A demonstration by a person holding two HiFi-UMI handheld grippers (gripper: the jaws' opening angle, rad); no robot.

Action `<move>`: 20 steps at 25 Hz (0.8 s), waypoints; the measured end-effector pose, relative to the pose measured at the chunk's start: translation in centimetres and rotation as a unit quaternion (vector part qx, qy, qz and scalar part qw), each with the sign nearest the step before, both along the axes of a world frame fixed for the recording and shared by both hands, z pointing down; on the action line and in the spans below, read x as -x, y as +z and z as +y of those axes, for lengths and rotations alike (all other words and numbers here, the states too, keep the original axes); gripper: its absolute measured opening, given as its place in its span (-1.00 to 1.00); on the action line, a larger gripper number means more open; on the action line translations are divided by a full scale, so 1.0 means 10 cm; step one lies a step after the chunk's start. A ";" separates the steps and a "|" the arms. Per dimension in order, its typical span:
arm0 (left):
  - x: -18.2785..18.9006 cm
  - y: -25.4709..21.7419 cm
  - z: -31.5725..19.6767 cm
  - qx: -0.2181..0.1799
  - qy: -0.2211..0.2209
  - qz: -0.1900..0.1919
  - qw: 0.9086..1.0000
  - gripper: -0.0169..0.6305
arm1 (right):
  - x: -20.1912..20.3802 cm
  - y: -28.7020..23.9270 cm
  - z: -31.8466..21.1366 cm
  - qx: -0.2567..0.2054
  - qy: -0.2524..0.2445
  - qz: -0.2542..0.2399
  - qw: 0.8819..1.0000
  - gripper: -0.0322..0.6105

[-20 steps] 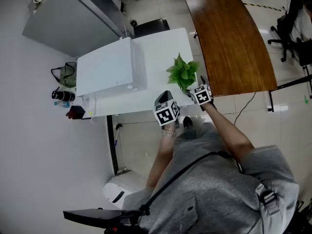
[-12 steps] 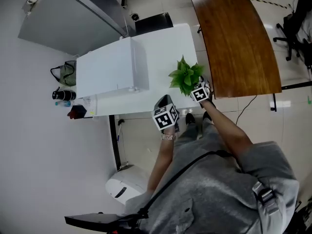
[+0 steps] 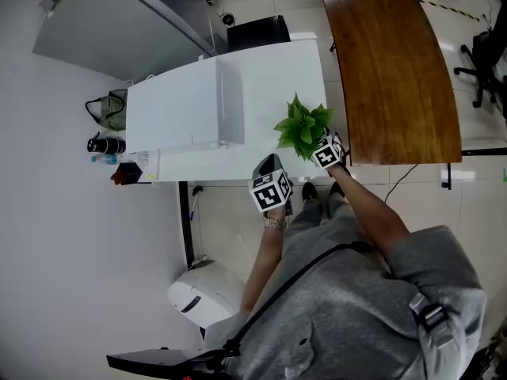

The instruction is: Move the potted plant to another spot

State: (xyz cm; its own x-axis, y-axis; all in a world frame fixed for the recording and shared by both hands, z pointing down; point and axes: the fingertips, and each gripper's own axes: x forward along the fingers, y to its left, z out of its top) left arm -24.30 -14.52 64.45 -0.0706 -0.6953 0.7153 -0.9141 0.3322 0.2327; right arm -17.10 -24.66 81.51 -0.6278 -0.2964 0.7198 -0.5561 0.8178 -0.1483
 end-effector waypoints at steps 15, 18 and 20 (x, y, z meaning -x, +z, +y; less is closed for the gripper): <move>-1.05 0.13 -0.80 -0.003 0.136 0.009 0.991 -0.89 | -2.27 0.19 -0.64 0.008 0.215 0.032 0.976 0.82; -1.28 0.10 -0.89 -0.007 0.164 0.010 0.986 -0.89 | -2.52 0.25 -0.66 0.013 0.228 0.033 0.973 0.82; -1.39 0.09 -0.91 -0.006 0.176 0.009 0.984 -0.89 | -2.58 0.28 -0.66 0.012 0.231 0.027 0.972 0.82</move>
State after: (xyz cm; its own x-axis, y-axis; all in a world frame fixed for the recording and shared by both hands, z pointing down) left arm -10.39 -23.60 65.38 0.1884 -0.6834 0.7053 -0.9678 -0.0071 0.2516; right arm 8.68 -31.29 84.33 -0.3929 -0.5214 0.7575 -0.8710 0.4752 -0.1246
